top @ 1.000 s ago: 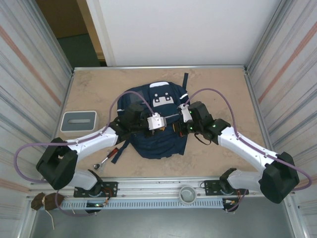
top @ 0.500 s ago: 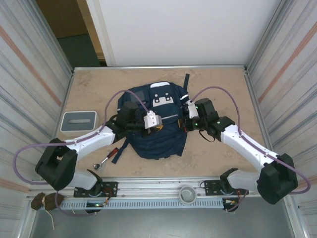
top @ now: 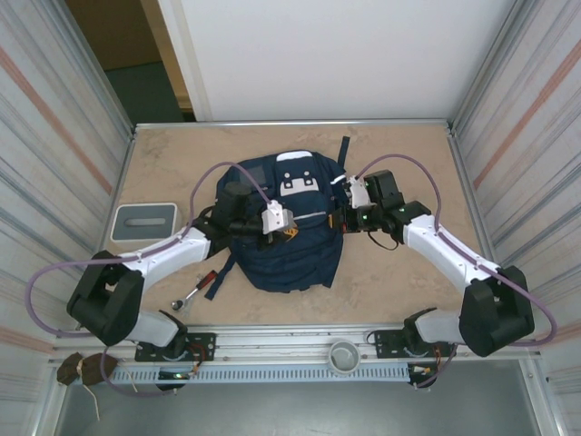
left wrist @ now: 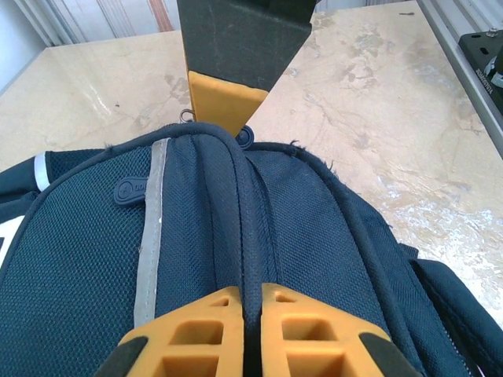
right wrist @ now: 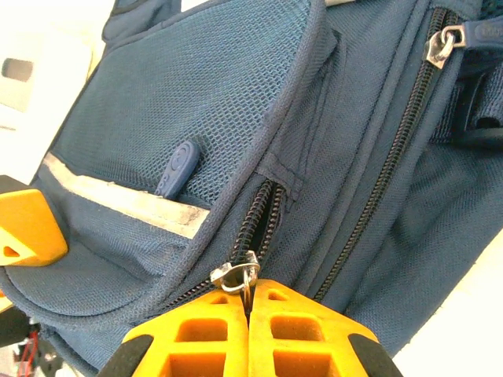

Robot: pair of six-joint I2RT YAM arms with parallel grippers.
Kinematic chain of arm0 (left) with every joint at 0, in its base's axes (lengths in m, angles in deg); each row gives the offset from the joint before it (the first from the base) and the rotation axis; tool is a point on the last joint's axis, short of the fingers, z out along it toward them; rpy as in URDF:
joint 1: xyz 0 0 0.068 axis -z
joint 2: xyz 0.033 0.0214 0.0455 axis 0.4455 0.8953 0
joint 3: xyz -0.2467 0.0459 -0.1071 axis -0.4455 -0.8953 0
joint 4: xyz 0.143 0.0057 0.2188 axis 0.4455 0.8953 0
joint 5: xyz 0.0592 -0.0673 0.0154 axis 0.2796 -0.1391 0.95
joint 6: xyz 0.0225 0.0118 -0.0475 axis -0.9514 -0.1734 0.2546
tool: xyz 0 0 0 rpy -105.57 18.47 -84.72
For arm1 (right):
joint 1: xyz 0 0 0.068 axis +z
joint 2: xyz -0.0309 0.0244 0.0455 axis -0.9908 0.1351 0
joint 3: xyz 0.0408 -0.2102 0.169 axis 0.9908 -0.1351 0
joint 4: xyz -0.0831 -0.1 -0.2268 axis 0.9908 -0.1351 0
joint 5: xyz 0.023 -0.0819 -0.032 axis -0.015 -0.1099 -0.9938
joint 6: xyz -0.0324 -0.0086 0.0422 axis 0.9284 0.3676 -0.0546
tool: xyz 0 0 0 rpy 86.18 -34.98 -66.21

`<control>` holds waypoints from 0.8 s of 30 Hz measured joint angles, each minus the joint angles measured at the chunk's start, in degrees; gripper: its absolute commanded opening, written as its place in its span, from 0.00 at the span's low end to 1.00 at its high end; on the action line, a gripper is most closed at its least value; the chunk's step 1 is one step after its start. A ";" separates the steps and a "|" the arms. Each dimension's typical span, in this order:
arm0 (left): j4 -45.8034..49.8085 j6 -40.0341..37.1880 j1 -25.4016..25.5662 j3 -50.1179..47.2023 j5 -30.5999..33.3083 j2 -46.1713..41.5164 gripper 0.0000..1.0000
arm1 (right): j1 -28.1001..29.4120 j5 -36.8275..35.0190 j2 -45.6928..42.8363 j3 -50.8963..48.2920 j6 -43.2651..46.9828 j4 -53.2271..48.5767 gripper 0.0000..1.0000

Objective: Pack books, pencil case, and school supplies into a backpack

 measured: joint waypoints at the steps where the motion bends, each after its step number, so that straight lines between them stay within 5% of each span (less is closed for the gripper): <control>1: 0.20 -0.20 0.00 0.31 -0.33 0.37 0.02 | -0.50 0.79 0.46 0.22 0.00 -0.28 0.00; 24: 2.67 -1.05 -0.20 3.69 -2.60 4.20 0.02 | -4.63 6.73 8.87 4.48 0.07 -1.84 0.20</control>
